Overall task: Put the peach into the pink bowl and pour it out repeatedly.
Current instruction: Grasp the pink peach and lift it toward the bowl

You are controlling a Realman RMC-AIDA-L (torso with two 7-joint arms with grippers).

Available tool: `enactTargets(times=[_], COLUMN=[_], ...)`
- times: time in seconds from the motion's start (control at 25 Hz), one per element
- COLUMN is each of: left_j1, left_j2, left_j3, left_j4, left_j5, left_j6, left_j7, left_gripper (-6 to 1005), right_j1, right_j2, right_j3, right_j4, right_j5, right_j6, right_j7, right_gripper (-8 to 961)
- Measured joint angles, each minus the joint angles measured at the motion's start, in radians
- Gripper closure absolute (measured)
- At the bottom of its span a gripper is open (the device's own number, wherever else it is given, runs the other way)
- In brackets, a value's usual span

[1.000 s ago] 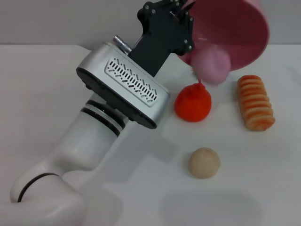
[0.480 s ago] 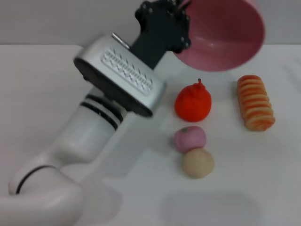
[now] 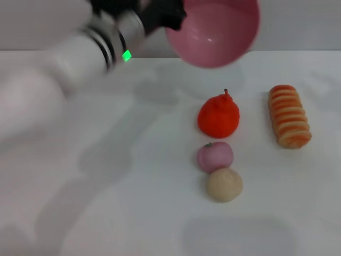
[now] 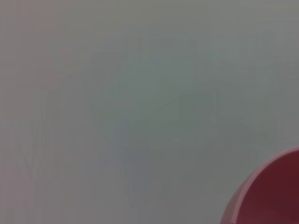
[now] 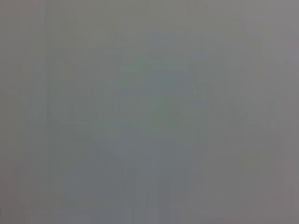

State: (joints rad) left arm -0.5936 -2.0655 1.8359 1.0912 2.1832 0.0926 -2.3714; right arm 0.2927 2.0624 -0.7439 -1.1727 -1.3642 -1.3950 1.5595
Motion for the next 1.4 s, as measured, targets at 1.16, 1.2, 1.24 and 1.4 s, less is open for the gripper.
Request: enactTargets(times=[1.16, 1.2, 1.24, 1.4], left_j1=[-0.209, -0.208, -0.208, -0.205], left_j2=[0.042, 0.042, 0.042, 0.038], left_j3=[-0.711, -0.711, -0.711, -0.711], left_j4=[-0.147, -0.147, -0.147, -0.148], left_j5=[0.179, 0.179, 0.179, 0.179], left_j6=[0.800, 0.801, 0.801, 0.803], left_j7=[-0.080, -0.079, -0.079, -0.075], left_gripper=[955, 955, 955, 955], right_j1=[0.509, 0.511, 0.513, 0.516], right_j2=[0.010, 0.011, 0.011, 0.013], right_j3=[-0.458, -0.468, -0.478, -0.502], right_j4=[0.117, 0.137, 0.155, 0.212], right_j5=[-1.129, -1.127, -1.120, -1.076], right_j6=[-0.198, -0.169, -0.145, -0.068], right_j7=[0.620, 0.619, 0.619, 0.619], right_gripper=[522, 522, 523, 525])
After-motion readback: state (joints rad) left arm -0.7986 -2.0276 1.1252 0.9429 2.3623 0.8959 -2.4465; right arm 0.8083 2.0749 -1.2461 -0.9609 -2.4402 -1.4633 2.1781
